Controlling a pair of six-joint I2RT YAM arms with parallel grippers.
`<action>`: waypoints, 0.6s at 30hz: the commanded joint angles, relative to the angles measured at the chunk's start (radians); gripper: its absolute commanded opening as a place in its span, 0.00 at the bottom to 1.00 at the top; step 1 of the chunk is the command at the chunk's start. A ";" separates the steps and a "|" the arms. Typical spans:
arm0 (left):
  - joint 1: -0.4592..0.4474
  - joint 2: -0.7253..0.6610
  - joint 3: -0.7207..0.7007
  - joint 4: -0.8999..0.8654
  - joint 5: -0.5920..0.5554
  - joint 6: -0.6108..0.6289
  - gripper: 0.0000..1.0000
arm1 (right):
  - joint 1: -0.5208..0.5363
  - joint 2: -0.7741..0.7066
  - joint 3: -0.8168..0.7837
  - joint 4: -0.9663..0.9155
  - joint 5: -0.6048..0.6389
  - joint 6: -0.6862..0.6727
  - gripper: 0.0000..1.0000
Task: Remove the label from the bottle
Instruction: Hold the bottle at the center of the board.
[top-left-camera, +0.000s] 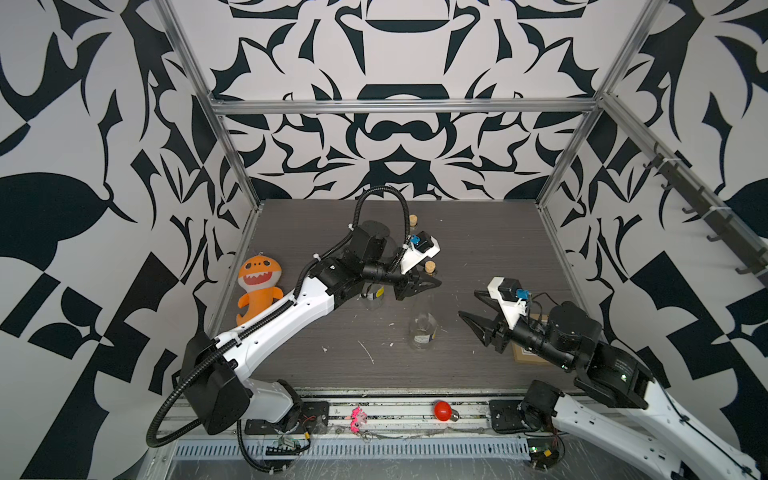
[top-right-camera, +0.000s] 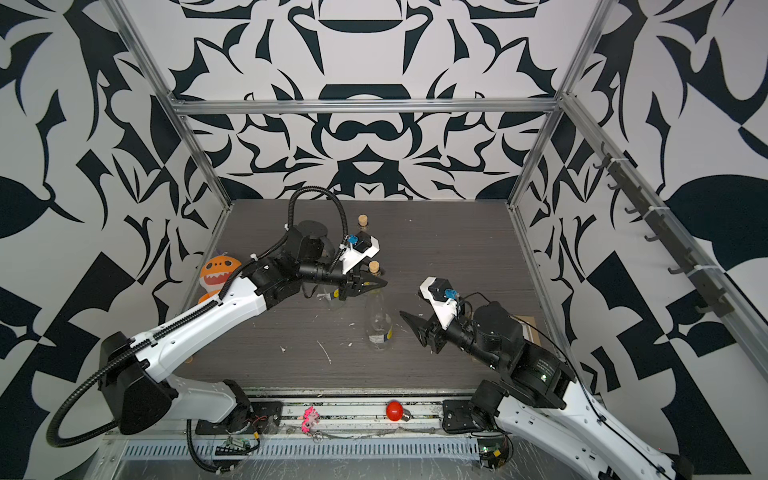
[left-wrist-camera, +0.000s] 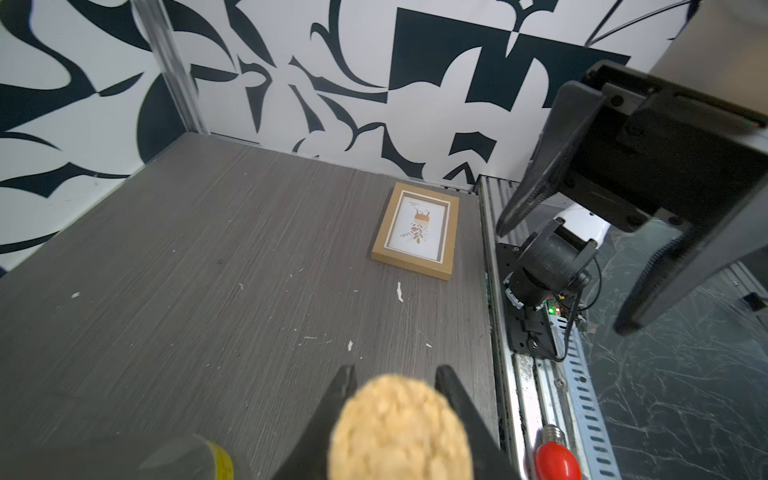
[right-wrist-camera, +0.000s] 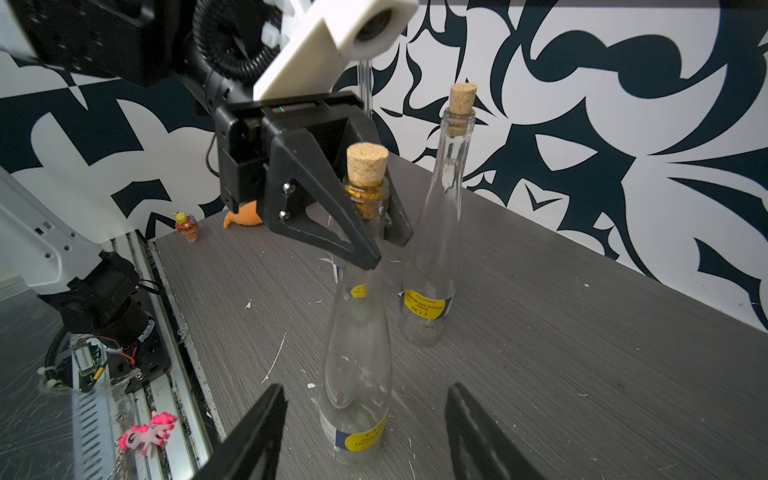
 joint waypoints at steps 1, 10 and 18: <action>-0.025 -0.083 -0.020 -0.002 -0.146 -0.026 0.00 | -0.001 0.023 -0.018 0.059 -0.011 0.000 0.64; -0.121 -0.177 -0.041 -0.014 -0.518 -0.117 0.00 | -0.001 0.048 -0.097 0.178 0.059 0.089 0.61; -0.258 -0.161 -0.062 0.020 -0.862 -0.171 0.00 | -0.001 0.048 -0.175 0.233 0.129 0.214 0.60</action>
